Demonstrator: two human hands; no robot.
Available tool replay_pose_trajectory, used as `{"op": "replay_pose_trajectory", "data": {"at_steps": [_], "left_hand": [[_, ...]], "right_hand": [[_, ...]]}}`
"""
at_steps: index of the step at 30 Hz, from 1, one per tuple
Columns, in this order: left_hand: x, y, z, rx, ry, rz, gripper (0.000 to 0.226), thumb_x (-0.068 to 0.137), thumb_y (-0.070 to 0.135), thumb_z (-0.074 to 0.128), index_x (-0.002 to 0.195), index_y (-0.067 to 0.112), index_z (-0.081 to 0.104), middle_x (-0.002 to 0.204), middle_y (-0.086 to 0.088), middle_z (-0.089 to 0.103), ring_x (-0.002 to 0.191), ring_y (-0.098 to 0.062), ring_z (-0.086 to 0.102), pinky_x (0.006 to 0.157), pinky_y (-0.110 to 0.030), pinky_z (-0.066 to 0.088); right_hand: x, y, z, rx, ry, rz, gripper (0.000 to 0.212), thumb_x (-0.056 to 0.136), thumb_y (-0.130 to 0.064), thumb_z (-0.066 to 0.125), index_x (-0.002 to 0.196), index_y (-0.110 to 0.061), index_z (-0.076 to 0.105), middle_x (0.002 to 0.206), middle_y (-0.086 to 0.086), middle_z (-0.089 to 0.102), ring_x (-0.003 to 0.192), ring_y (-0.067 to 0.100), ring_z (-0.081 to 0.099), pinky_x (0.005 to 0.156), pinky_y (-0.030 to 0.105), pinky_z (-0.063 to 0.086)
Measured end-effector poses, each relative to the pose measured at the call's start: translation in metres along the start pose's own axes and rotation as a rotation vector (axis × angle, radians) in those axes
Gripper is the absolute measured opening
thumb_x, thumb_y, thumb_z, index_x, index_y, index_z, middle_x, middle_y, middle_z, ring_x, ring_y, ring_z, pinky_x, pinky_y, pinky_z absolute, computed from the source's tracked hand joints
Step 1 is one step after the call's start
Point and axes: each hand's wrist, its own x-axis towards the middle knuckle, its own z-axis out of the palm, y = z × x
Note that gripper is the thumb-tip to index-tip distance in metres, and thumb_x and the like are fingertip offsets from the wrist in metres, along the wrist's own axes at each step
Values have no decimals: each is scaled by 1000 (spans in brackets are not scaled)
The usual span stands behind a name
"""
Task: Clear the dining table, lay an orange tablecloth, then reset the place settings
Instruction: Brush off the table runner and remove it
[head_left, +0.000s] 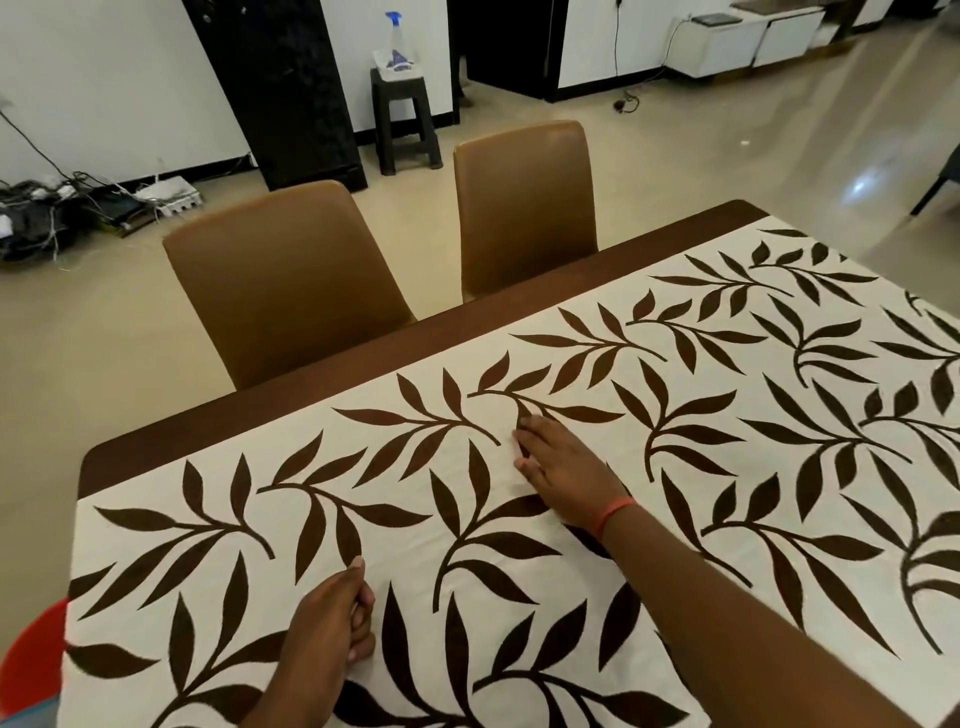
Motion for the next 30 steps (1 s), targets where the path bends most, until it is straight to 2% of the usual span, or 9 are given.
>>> {"op": "replay_pose_trajectory", "data": {"at_steps": [3,6,8,11,18,24,30], "left_hand": [[-4,1,1,12,-20,2,43,102,36,53,74,4,56,53,-6,42,41,-15,32,41,-22,28],[-11,3,2,-5,-19,-23,42,102,38,53,74,6,56,53,-4,41,42,-14,31,41,-22,27],[-16,1,4,-18,-14,-46,42,102,38,54,75,6,56,53,-4,40,41,-14,30,40,-22,26],[-26,-5,0,-41,-45,-69,41,102,39,54,76,7,57,54,-2,40,42,-13,30,39,-24,26],[-55,-22,-13,-215,-125,-167,41,102,39,54,76,7,57,55,0,40,42,-10,28,37,-24,25],[-79,-33,-30,-254,-183,-240,45,101,41,53,75,5,59,56,-2,44,42,-10,28,38,-23,25],[-94,-41,-45,-258,-283,-305,45,103,38,51,67,11,48,59,-3,43,41,-9,25,35,-21,22]], "right_hand": [[-36,-19,16,-14,29,29,55,102,-48,30,149,-20,38,155,-2,34,145,13,27,116,24,16],[-69,-47,35,-53,95,97,44,103,-24,43,146,-15,44,150,4,41,142,21,35,119,31,26],[-89,-66,44,-76,133,168,47,97,-9,53,143,-14,49,147,6,47,139,23,41,117,33,31],[-121,-95,50,-137,168,251,57,84,0,67,138,-13,55,141,8,55,134,26,48,112,33,32],[-175,-122,41,-248,190,261,58,76,3,74,131,-7,61,131,14,62,123,33,58,101,43,51],[-215,-132,37,-206,152,285,47,76,7,74,121,-7,67,122,11,65,114,31,59,95,38,54],[-237,-149,31,-152,160,321,35,75,5,76,105,-12,72,104,6,68,98,25,60,82,33,57]]}}
